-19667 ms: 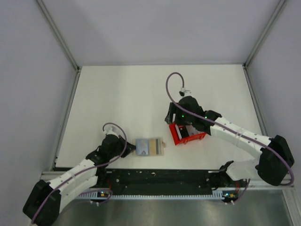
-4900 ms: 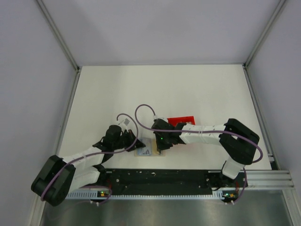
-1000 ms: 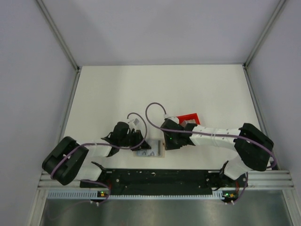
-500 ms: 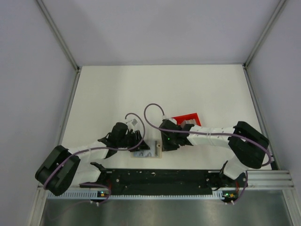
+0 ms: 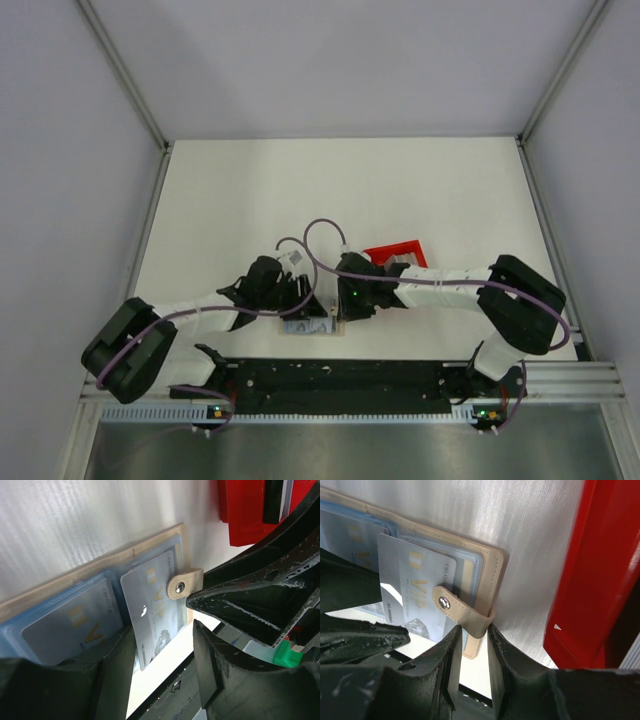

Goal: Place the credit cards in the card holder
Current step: Insert the credit card into the card holder.

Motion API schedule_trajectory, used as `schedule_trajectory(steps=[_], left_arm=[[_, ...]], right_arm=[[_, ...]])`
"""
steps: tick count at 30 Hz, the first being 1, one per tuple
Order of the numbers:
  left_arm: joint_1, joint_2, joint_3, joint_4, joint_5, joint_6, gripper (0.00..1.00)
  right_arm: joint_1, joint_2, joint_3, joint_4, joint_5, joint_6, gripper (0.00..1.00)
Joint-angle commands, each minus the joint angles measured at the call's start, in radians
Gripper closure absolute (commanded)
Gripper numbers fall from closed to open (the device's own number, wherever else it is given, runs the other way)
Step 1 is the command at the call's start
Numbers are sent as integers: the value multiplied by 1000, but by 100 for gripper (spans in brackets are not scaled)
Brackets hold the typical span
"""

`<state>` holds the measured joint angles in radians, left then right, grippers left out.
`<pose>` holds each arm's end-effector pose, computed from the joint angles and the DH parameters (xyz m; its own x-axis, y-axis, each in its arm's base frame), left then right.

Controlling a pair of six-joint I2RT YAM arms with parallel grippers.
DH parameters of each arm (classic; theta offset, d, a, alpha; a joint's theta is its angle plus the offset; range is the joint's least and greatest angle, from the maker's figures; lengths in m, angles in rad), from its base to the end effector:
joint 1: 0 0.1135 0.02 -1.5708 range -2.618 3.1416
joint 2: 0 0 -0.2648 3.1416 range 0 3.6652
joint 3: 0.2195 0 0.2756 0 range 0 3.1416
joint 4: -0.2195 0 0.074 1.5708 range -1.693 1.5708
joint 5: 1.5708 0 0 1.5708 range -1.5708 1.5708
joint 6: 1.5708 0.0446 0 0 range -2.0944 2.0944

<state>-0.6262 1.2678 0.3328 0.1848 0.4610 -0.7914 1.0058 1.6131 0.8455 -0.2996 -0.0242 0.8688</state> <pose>0.1766 -0.1523 0.1078 -0.9492 -0.0997 -0.2984 0.1613 0.6602 -0.7335 0.1724 0.2739 0.1306 -0.9523 -0.0765 -0.2954 -0.1912 0.9041 0.3822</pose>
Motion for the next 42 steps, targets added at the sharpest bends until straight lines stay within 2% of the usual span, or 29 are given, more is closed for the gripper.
schedule_trajectory(steps=[1, 4, 10, 15, 19, 27, 30, 31, 32, 35, 37, 42], left_arm=[[-39, 45, 40, -16, -33, 12, 45], [-56, 71, 49, 2, -27, 11, 42], [-96, 117, 52, 31, -21, -15, 42], [-112, 133, 60, 22, -41, -39, 58], [-115, 133, 77, -30, -55, -19, 67], [-122, 133, 95, -38, -33, 1, 66], [-132, 150, 107, -21, -19, -8, 92], [-136, 157, 109, -19, -21, -14, 97], [-136, 157, 110, -19, -22, -19, 94], [-138, 134, 114, -73, -73, -17, 67], [-138, 110, 114, -119, -114, -8, 55], [-138, 74, 118, -180, -160, 9, 47]], right_arm=[[-4, 34, -14, 28, -5, 15, 73], [-4, 38, -14, 31, -10, 16, 73], [-4, 39, -16, 33, -8, 15, 73], [-4, 41, -17, 34, -13, 16, 73], [-4, 33, -17, 39, -19, 16, 73], [-6, 21, -16, 43, -31, 9, 73], [-4, 21, -14, 45, -36, 7, 73], [-4, 21, -14, 43, -34, 7, 73], [-6, 21, -14, 43, -33, 7, 73], [-6, 24, -16, 34, -20, 10, 73], [-4, 22, -17, 28, -14, 15, 72], [-7, 27, -17, 19, -8, 16, 72]])
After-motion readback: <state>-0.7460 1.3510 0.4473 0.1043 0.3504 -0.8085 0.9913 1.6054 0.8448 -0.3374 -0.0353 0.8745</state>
